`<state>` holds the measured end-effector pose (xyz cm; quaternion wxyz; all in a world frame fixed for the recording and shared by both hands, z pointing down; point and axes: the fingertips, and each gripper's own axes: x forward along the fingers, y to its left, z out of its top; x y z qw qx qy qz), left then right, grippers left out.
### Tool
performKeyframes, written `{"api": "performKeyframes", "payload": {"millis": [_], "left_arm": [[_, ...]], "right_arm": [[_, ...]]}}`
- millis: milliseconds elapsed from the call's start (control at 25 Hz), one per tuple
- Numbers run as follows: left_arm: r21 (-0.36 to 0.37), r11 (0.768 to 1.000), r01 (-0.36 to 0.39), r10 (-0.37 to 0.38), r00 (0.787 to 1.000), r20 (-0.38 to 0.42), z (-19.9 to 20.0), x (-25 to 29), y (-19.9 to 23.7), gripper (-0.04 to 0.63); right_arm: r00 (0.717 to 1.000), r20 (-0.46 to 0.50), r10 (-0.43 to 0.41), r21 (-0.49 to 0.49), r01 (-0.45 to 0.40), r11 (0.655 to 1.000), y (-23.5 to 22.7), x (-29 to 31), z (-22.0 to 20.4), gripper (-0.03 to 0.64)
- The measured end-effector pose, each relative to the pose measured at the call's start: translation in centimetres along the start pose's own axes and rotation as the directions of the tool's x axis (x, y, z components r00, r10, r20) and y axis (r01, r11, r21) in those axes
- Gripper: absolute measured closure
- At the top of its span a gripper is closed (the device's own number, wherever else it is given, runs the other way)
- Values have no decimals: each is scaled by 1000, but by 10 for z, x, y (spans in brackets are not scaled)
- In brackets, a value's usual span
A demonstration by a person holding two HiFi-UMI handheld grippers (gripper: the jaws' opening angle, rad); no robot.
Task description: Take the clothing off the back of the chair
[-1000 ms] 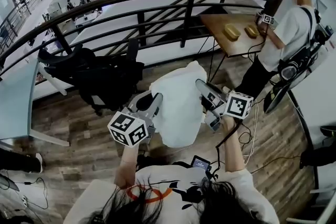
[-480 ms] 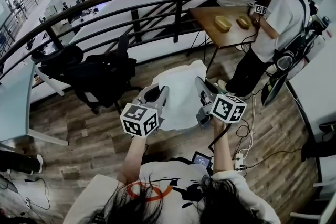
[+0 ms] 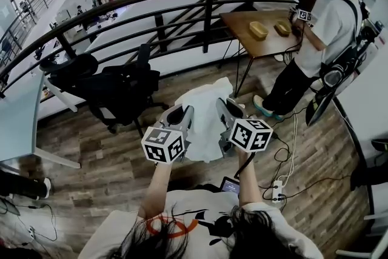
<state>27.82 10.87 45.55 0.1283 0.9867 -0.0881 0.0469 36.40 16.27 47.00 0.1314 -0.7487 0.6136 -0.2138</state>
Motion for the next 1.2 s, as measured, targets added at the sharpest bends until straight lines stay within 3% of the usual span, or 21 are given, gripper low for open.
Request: {"api": "performKeyframes", "payload": {"millis": [520, 1200], "left_arm": [[39, 999, 4, -3, 1000, -11, -5, -4, -13, 468], [5, 1000, 16, -16, 1000, -10, -10, -1, -13, 468]], "right_arm": [[1000, -20, 7, -6, -8, 1000, 2, -5, -10, 555], [998, -56, -20, -24, 18, 1000, -2, -4, -16, 555]]}}
